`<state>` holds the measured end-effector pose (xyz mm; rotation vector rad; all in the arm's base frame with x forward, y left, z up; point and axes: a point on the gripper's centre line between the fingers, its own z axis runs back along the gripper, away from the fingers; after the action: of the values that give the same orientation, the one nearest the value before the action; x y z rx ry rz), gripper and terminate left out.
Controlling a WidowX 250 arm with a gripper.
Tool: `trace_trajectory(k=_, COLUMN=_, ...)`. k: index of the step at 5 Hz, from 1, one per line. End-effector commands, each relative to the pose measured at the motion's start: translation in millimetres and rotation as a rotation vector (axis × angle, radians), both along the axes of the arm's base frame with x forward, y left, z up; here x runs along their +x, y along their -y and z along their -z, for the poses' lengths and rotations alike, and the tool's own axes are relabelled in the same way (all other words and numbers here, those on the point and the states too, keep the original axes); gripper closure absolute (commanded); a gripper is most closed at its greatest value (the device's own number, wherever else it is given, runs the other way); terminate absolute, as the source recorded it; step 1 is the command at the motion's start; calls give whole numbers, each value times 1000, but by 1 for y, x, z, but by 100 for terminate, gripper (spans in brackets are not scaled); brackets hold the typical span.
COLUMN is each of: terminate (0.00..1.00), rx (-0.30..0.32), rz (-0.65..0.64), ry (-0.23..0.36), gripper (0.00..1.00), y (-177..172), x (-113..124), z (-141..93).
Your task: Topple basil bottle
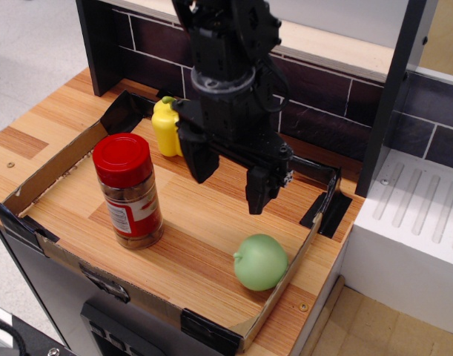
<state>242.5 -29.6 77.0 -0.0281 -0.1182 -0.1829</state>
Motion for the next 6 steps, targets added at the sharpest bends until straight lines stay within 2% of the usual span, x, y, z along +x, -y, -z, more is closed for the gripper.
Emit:
trace_trajectory(k=1, terminate=0, rx=159, rz=289, ry=51, gripper=0, y=-18, x=17, z=-15)
trace_trajectory(k=2, terminate=0, rx=231, rz=330, ry=38, gripper=0, y=-33, x=15, z=-19)
trace_trajectory(k=3, terminate=0, rx=232, rz=333, ry=73, gripper=0, y=-41, x=7, z=-20)
trace_trajectory(k=4, terminate=0, rx=221, rz=381, ry=48, gripper=0, y=-50, x=0, z=-24)
trace_trajectory(k=5, terminate=0, rx=170, rz=449, ry=28, gripper=0, y=-60, x=-3, z=-32)
trace_trajectory(k=6, terminate=0, rx=160, rz=474, ry=6, gripper=0, y=-67, x=-2, z=-32)
